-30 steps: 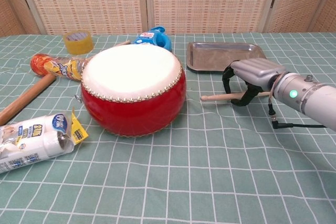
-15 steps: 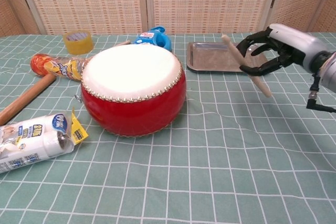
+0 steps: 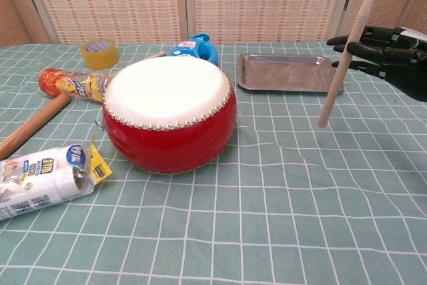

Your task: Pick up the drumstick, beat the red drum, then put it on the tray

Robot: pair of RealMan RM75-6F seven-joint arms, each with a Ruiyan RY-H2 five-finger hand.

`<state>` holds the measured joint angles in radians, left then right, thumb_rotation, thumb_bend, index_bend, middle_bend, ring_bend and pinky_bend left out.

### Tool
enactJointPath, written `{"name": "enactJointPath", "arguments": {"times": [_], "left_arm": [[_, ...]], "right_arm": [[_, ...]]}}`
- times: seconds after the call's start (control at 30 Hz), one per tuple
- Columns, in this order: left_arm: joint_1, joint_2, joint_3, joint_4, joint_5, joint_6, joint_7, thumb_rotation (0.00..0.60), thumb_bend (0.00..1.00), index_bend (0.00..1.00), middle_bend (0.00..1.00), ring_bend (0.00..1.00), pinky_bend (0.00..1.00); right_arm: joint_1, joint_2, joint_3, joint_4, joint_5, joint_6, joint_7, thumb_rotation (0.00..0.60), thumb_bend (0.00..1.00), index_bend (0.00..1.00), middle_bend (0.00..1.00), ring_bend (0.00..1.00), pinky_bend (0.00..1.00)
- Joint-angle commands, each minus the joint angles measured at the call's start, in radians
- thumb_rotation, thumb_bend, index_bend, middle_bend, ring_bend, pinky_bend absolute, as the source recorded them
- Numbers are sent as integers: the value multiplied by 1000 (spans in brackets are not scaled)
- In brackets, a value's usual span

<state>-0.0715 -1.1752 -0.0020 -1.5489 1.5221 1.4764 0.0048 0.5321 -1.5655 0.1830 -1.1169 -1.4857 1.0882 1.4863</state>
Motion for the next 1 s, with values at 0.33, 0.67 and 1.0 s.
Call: {"name": "enactJointPath", "arguments": {"times": [0.33, 0.67, 1.0], "left_arm": [[5, 4, -1, -2, -9, 1, 9, 600, 229, 55, 0, 0, 0], [6, 2, 1, 5, -10, -3, 0, 600, 229, 61, 0, 0, 0], [6, -4, 4, 22, -8, -8, -15, 600, 227, 61, 0, 0, 0]], "right_arm": [[68, -185, -98, 417, -101, -18, 535, 600, 402, 600, 310, 125, 201], [81, -249, -156, 569, -136, 16, 699, 600, 408, 508, 310, 127, 202], [84, -279, -196, 625, -154, 55, 747, 600, 417, 434, 310, 141, 202]]}}
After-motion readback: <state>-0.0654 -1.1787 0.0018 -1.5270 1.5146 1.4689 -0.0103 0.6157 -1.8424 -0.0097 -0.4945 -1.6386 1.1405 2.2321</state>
